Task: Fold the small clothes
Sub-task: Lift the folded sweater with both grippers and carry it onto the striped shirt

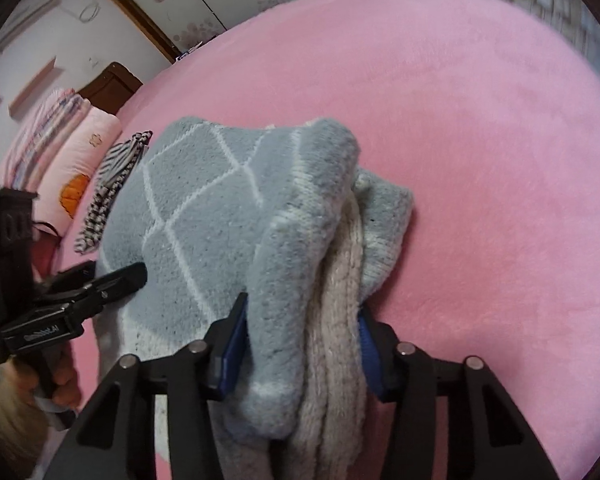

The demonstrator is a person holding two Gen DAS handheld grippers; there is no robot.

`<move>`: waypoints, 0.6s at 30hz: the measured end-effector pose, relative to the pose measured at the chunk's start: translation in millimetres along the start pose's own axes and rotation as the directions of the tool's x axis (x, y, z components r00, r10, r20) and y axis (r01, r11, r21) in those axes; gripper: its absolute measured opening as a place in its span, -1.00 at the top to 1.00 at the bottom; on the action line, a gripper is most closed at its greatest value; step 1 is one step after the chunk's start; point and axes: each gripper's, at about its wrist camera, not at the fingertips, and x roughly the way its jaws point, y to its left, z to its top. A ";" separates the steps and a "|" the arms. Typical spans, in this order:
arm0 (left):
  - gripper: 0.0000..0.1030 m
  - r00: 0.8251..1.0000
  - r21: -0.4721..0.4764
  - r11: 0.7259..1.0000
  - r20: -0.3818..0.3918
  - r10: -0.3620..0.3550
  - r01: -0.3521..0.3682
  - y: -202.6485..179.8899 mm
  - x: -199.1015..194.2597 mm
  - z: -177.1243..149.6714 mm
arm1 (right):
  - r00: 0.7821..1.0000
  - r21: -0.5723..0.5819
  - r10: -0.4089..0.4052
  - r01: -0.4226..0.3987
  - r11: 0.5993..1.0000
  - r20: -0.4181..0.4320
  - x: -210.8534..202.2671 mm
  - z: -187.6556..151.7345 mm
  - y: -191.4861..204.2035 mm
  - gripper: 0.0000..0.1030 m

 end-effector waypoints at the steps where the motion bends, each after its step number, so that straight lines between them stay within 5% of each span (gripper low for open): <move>1: -0.08 1.000 0.009 1.000 0.003 0.006 -0.006 -4.1 -2.4 0.9 | 1.000 -0.003 -0.010 0.010 1.000 0.007 -2.0 -0.6 2.0 0.12; 18: 0.13 1.000 0.005 1.000 0.010 -0.014 0.014 6.2 -27.3 -5.5 | 0.998 0.078 -0.015 0.010 0.997 0.068 -21.6 -12.3 1.9 0.18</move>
